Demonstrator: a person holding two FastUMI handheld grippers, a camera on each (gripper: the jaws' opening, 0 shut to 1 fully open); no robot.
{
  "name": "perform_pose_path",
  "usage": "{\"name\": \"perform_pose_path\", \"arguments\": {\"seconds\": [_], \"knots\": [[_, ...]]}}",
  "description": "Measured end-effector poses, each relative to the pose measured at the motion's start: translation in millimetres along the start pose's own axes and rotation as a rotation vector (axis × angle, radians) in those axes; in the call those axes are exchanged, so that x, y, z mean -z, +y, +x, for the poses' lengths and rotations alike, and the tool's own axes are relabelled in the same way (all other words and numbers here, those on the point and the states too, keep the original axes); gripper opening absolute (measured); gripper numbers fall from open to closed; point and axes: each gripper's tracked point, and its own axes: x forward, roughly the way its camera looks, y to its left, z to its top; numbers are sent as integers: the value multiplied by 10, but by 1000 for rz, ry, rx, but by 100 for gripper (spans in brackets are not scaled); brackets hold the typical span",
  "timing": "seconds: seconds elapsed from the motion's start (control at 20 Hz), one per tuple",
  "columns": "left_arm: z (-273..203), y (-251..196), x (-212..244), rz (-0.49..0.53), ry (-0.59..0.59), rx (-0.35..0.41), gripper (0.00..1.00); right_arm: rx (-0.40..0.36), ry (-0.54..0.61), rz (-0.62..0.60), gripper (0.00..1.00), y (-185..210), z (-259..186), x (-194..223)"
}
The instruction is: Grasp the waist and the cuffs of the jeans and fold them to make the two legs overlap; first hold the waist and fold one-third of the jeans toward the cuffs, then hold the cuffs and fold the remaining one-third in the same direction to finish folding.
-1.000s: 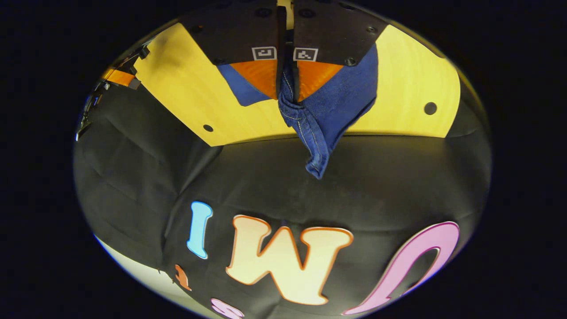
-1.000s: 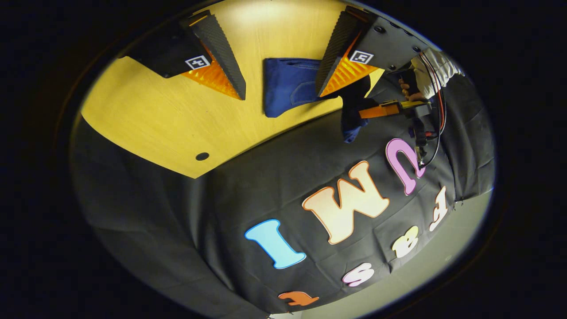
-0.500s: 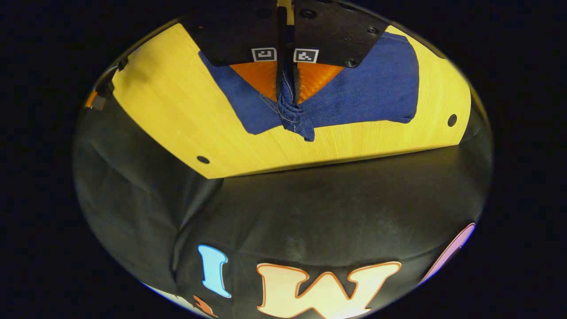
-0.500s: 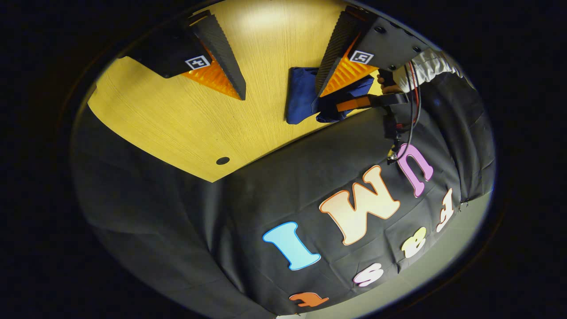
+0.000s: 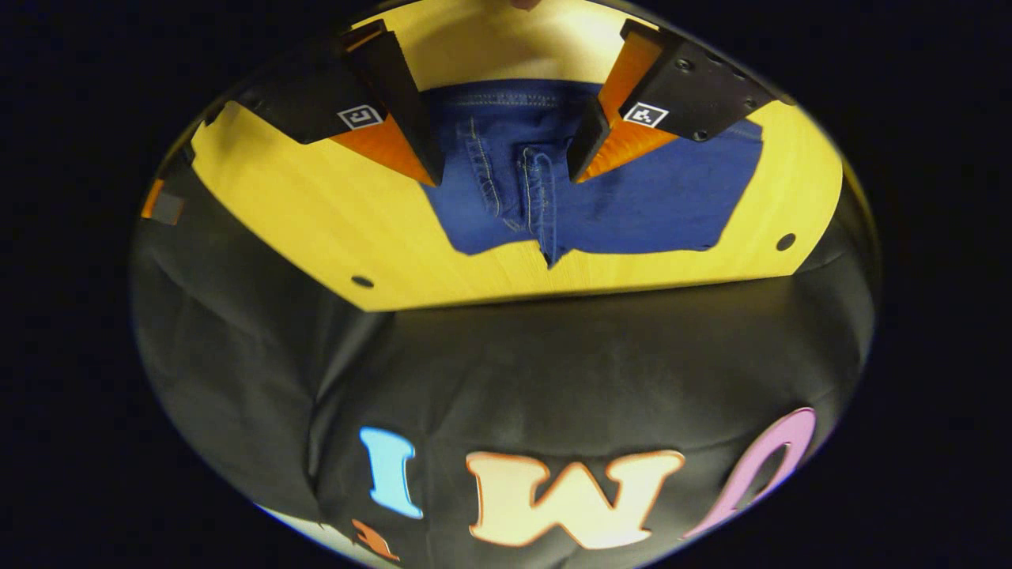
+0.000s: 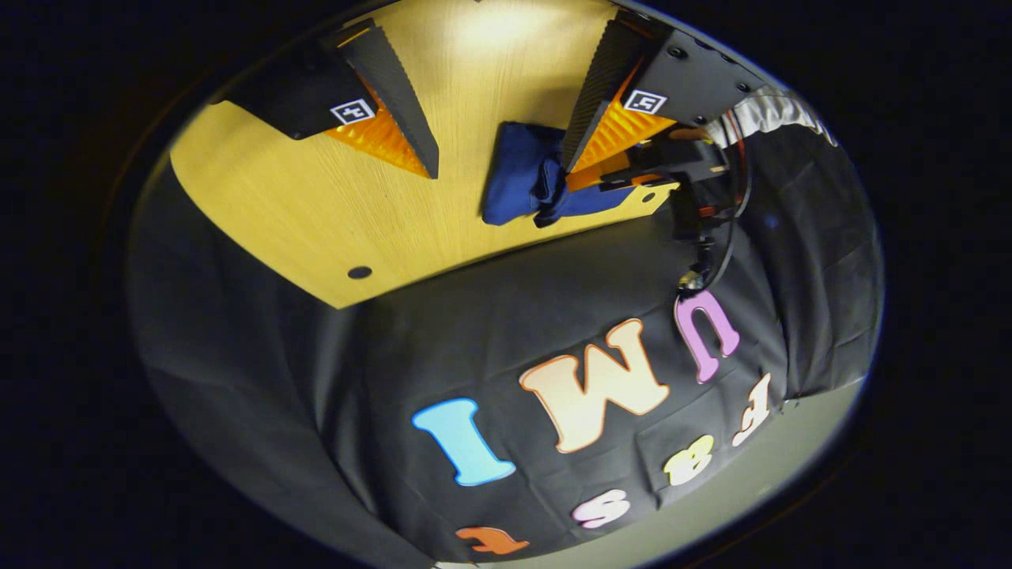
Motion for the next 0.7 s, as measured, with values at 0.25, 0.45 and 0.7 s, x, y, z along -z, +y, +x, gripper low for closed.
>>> {"name": "perform_pose_path", "arguments": {"seconds": [0.25,0.45,0.7], "knots": [[-1279,369,-431,13,-179,-96,95,-5,-215,-158,97,774,-308,-470],[-2143,533,-631,22,-270,-147,95,-41,-290,-206,98,1381,-664,-541],[-2851,564,-848,45,-359,-157,94,-92,-308,-214,98,1897,-933,-468]]}}
